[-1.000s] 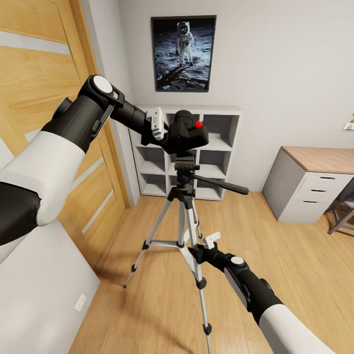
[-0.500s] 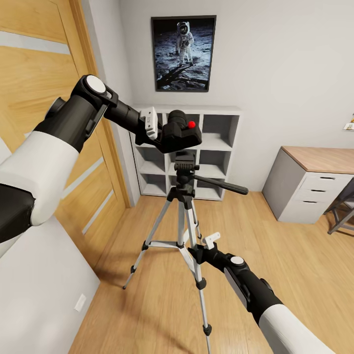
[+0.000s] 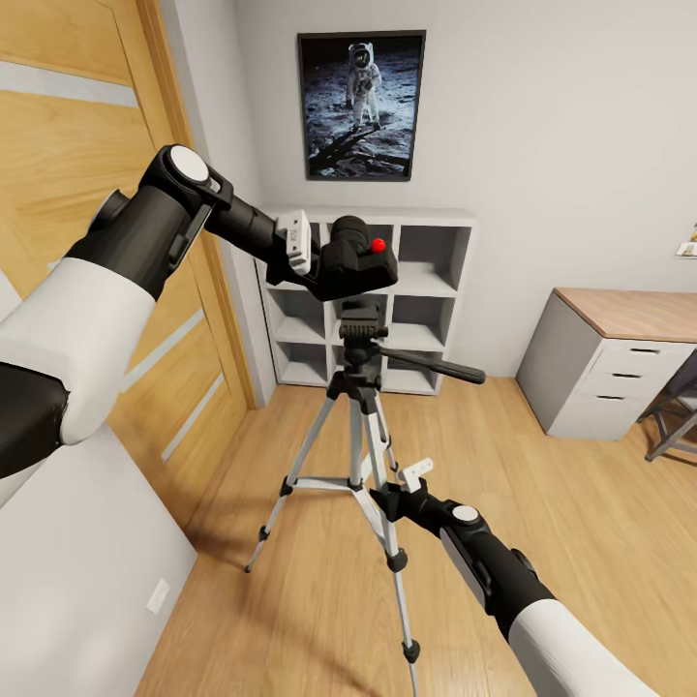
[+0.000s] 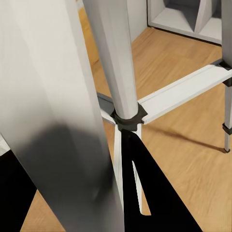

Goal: Attach the digital camera to the camera tripod in the bedroom.

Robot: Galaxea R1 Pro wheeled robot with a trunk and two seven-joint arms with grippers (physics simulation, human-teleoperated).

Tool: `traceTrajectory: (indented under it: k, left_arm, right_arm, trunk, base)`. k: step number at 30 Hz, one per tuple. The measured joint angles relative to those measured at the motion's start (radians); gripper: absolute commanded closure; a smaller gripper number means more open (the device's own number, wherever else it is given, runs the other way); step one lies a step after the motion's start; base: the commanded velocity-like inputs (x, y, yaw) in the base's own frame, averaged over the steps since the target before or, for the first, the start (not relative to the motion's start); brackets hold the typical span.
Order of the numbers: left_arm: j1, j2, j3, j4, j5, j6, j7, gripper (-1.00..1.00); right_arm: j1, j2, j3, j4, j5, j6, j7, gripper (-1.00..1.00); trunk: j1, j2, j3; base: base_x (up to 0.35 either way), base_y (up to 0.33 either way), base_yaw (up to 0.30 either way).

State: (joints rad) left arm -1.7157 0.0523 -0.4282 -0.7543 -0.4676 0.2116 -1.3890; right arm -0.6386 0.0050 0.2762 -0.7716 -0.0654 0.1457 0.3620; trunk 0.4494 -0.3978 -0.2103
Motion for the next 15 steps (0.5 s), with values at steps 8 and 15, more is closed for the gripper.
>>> traceTrajectory:
  k: [8,15]
  left_arm:
    - [0.000,-0.010,-0.008,-0.006,-0.003,0.000,-0.014,1.00]
    - [0.000,-0.016,-0.011,-0.018,-0.002,0.003,-0.049,1.00]
  right_arm:
    - [-0.001,0.008,-0.003,0.002,0.023,0.003,-0.005,1.00]
    - [-0.001,0.010,-0.002,0.002,0.025,0.003,-0.007,1.00]
  trunk:
    - [0.000,-0.001,0.000]
    - [0.000,-0.001,0.000]
  base:
    - [0.000,0.000,0.000]
    - [0.000,0.000,0.000]
